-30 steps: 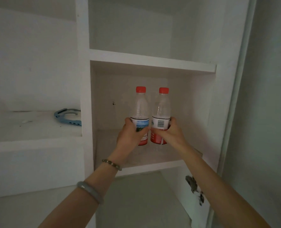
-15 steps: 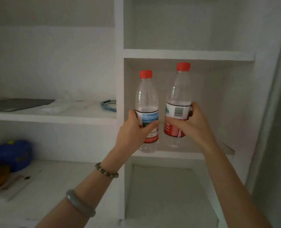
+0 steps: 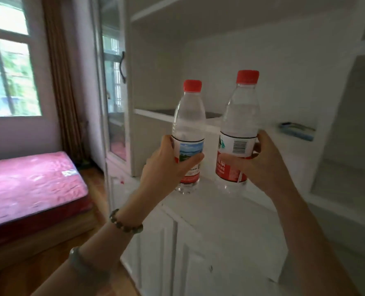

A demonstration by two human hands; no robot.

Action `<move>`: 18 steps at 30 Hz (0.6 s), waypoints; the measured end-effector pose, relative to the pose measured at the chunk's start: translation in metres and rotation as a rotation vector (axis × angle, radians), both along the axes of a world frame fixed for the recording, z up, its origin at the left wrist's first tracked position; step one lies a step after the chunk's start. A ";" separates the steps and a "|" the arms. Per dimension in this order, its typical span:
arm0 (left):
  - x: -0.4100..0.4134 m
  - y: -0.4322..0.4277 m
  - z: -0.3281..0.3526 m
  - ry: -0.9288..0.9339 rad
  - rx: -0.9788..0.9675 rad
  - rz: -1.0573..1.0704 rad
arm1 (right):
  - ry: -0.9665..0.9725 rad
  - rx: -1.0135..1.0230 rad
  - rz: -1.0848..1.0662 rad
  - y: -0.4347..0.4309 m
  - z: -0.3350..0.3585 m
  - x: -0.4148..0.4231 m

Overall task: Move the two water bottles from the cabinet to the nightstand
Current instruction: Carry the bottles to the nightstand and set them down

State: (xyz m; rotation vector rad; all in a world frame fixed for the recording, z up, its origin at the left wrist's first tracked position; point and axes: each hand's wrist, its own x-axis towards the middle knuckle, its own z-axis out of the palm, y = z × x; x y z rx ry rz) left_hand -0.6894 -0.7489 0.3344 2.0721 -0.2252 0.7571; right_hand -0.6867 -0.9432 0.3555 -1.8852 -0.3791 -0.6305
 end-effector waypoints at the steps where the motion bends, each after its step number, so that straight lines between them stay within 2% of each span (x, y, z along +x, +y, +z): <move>1: -0.002 0.018 -0.003 0.012 -0.001 0.043 | 0.010 -0.002 0.050 0.019 -0.005 0.008; 6: -0.014 0.103 -0.015 0.030 -0.012 0.259 | 0.065 0.008 0.297 0.116 -0.027 0.039; 18: -0.035 0.291 -0.034 0.101 0.024 0.682 | 0.083 -0.004 0.669 0.341 -0.050 0.084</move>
